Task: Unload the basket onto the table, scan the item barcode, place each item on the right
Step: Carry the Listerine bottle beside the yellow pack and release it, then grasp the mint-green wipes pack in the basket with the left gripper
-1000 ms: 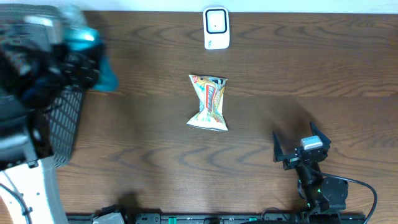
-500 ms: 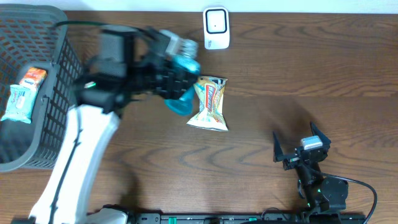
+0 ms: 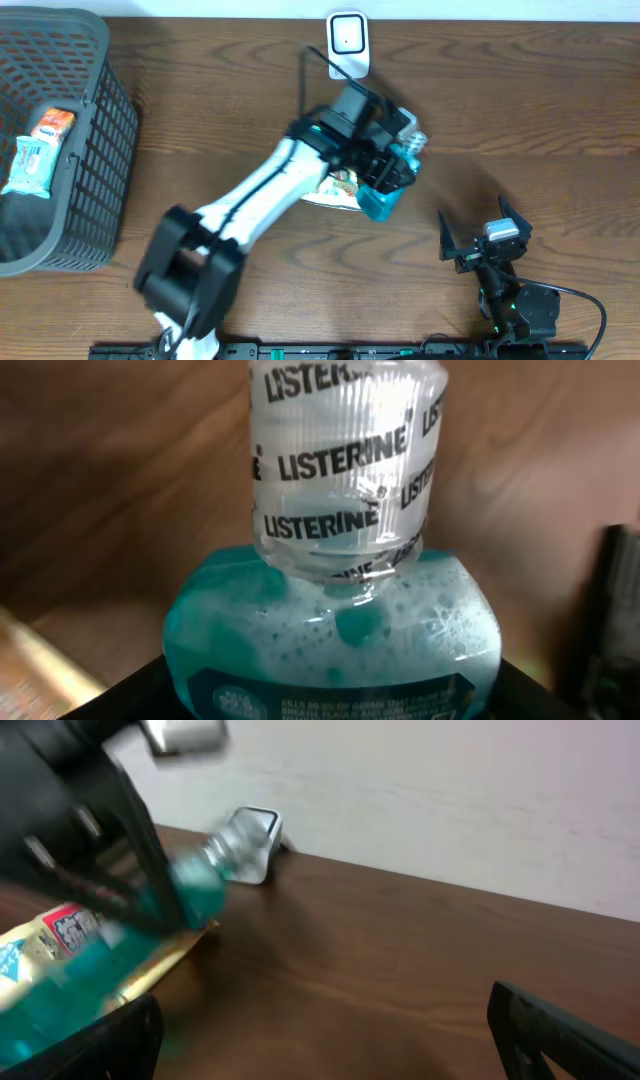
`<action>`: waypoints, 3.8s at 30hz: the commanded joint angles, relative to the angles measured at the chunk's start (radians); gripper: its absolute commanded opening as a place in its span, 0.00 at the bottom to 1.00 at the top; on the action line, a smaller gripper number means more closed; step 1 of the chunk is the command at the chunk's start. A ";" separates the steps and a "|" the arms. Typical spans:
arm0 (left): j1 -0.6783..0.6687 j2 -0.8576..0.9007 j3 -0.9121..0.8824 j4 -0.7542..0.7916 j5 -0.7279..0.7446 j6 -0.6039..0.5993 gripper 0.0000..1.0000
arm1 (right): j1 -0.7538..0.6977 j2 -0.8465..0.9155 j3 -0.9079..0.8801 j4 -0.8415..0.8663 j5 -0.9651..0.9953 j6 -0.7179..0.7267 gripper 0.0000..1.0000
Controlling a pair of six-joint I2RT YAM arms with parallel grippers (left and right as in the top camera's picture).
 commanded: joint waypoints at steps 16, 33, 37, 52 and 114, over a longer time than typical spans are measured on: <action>-0.021 0.023 0.075 0.160 -0.168 -0.204 0.92 | 0.005 -0.005 -0.001 -0.004 -0.003 -0.004 0.99; 0.337 -0.586 0.087 0.114 -0.730 -0.091 0.98 | 0.005 -0.005 -0.001 -0.004 -0.003 -0.004 0.99; 0.563 -0.640 0.087 0.072 -0.967 -0.117 0.98 | 0.005 -0.005 -0.001 -0.004 -0.003 -0.004 0.99; 1.329 -0.345 0.071 -0.295 -0.640 -0.653 0.98 | 0.005 -0.005 -0.001 -0.004 -0.003 -0.004 0.99; 1.439 -0.163 0.049 -0.049 -0.374 -0.310 0.08 | 0.005 -0.005 -0.001 -0.004 -0.003 -0.004 0.99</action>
